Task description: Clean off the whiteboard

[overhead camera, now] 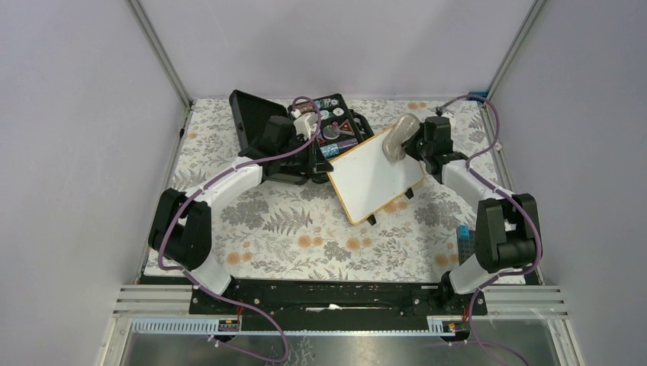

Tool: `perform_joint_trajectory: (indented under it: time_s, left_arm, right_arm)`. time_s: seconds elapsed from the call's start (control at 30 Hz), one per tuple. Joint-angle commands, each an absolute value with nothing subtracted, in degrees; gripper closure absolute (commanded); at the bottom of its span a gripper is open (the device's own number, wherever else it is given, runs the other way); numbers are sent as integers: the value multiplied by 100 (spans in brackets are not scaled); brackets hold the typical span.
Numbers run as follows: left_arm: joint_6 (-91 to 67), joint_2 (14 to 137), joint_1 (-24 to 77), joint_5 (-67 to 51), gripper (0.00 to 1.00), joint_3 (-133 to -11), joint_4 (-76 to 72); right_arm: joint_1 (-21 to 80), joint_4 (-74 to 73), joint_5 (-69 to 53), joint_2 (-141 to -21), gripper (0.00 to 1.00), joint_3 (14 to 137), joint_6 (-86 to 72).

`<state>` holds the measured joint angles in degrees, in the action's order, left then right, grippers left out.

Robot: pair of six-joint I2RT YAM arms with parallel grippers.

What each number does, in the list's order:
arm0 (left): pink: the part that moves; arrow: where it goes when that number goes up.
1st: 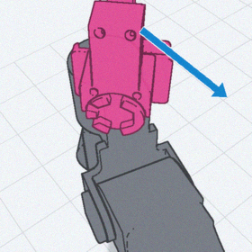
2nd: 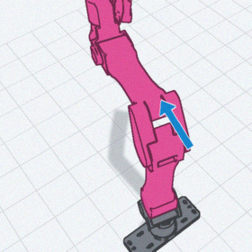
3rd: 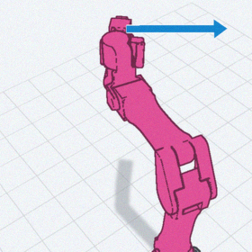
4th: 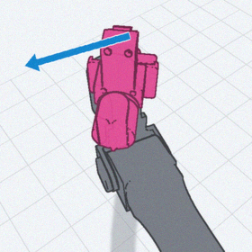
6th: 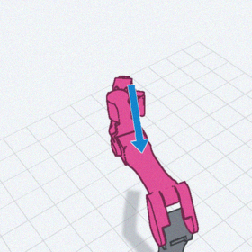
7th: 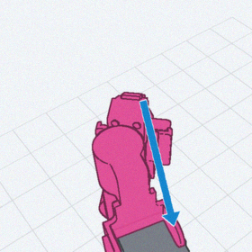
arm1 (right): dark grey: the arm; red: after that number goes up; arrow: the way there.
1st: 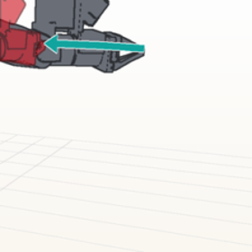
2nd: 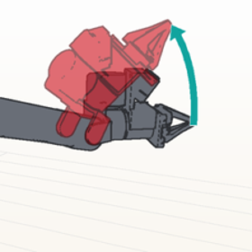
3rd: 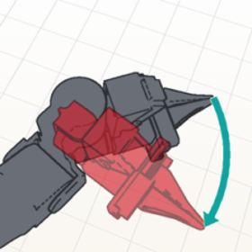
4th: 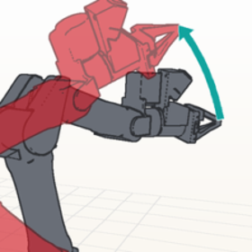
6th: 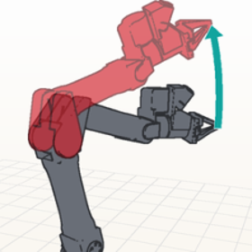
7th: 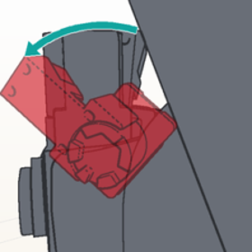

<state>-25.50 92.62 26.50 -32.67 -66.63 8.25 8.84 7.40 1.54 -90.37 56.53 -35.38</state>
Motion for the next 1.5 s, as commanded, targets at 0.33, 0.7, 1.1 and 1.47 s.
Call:
perform_joint_trajectory:
  time_s: [0.33,0.7,1.1,1.47]
  left_arm:
    - [-2399,9065,2610,-3133,100,-6765,944]
    - [-2406,9006,2610,-3159,100,-6776,933]
    - [-2435,9139,2610,-3171,100,-6749,914]
    - [-2408,9107,2610,-3128,100,-6756,931]
  right_arm:
    - [1489,684,26,-9401,100,6365,-3613]
    - [114,900,-731,-9762,100,5819,-3664]
    - [1899,522,123,-9220,100,6278,-3219]
    - [1249,486,189,-9255,100,6334,-3186]
